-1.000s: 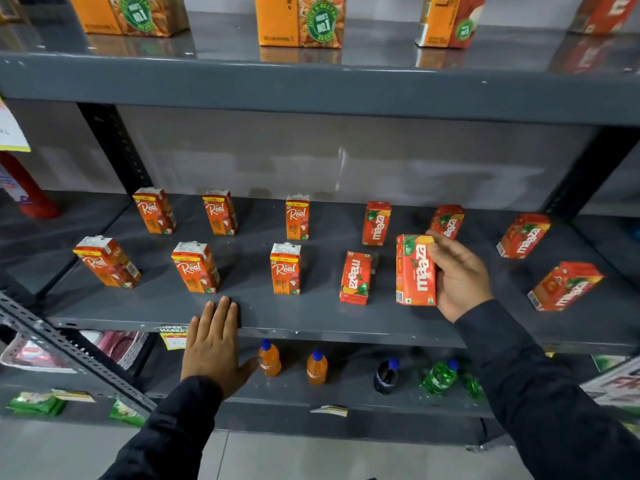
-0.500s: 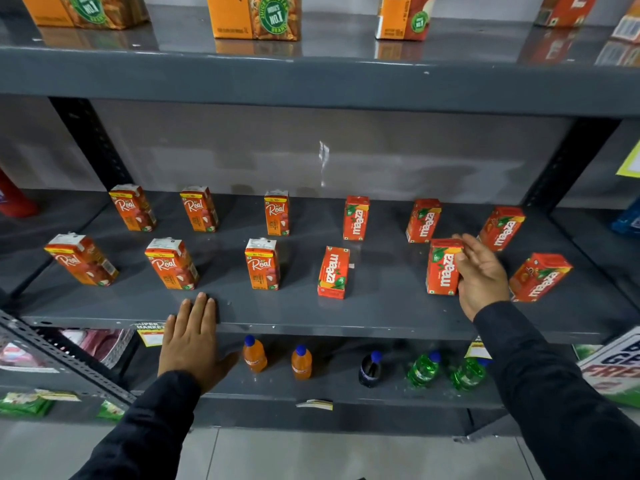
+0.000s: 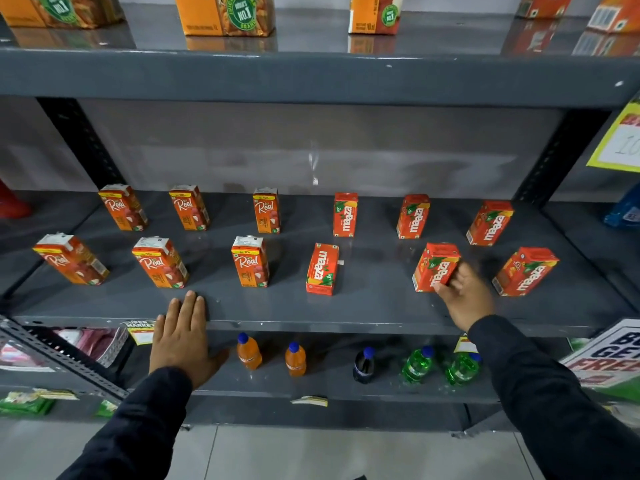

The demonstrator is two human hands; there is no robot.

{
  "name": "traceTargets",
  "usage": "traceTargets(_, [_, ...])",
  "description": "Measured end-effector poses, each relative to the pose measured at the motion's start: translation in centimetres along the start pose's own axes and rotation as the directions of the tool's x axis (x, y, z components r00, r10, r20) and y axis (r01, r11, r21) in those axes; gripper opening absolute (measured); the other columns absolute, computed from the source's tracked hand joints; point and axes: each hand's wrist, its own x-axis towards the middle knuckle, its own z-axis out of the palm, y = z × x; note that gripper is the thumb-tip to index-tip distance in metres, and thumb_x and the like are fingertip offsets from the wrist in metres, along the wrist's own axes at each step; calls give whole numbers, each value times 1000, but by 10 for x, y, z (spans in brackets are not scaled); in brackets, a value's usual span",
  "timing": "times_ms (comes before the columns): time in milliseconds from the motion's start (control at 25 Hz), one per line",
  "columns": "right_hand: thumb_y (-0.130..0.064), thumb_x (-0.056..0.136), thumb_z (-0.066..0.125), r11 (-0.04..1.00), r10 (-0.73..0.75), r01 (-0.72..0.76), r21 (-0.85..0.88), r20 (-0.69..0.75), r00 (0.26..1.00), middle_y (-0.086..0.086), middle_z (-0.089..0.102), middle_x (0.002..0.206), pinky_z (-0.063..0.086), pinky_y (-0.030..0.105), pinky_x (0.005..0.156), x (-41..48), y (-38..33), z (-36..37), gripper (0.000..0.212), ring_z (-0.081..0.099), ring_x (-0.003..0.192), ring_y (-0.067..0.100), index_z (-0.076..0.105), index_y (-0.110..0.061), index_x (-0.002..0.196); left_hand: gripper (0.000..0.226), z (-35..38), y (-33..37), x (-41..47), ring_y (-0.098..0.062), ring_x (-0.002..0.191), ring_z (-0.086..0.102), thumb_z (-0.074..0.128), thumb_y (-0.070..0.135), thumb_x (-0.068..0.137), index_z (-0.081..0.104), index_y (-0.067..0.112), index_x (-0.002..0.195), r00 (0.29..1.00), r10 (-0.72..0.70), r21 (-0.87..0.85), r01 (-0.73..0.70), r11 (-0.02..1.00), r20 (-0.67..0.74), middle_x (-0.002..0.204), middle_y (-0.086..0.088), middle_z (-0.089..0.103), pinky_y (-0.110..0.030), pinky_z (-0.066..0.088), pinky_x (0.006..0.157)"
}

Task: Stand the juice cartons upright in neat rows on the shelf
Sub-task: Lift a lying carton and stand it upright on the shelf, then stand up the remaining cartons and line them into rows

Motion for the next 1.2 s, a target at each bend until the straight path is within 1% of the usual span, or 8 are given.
traceTargets(200, [-6,83,65,992,57,-60,-107,-27,998,9,62,125,44,45,100,6,-6,9,47,59,115,24,47,-14,126,115,-1,-1,-1,-32,144,2,68,65,64,8,12,147,1000,2,18,-2,1000,6,159,-9,7,-50,9,116])
traceTargets(360, [-20,69,72,973,-227,184,-139,-443,867,-3,50,116,40,19,86,-26,-28,27,57,51,99,8,50,-27,121,115,-1,-1,-1,-31,144,0,64,66,66,4,12,147,1000,9,27,-9,1000,9,159,-9,4,-49,8,116])
traceTargets(440, [-23,69,68,916,-395,333,-224,-354,848,-2,53,103,44,18,81,-42,-44,58,45,51,85,6,55,-25,112,115,-1,-1,-1,-31,144,-2,61,68,67,0,13,147,1000,15,44,-16,999,16,159,-9,1,-48,7,116])
traceTargets(600, [-50,69,72,941,-137,155,-301,78,987,1,56,113,51,39,83,-48,-84,132,72,56,94,13,45,-22,129,116,-2,-3,-2,-30,144,-5,59,71,67,-4,14,147,1000,23,42,-24,999,18,159,-7,-2,-47,4,116])
traceTargets(800, [-86,46,58,783,131,-112,-612,-14,991,5,50,135,41,47,96,-35,-106,179,113,46,125,29,32,-20,134,117,-3,-4,-2,-30,143,-10,57,71,69,-10,14,146,999,28,30,-29,999,16,158,-7,-7,-46,-1,116])
traceTargets(1000, [-89,41,56,713,106,-150,-685,-106,989,9,40,139,37,52,95,-34,-104,195,126,39,127,32,20,-20,139,115,-1,-5,-2,-30,143,-12,52,73,69,-12,14,145,999,39,26,-39,999,5,158,-8,-10,-45,-5,114])
traceTargets(1080, [-86,44,59,672,178,-212,-710,-123,976,8,43,137,36,51,95,-32,-106,197,118,41,126,32,26,-20,136,116,-1,-5,-2,-30,143,-12,52,73,69,-13,14,145,999,45,31,-45,999,6,157,-8,-10,-45,-6,113])
traceTargets(1200, [-70,57,62,679,246,-233,-696,-84,966,5,59,117,44,42,89,-26,-110,192,73,55,109,30,52,-23,111,116,0,-6,-3,-29,142,-14,54,73,68,-11,14,145,999,43,21,-43,999,-6,156,-7,-11,-46,-7,113])
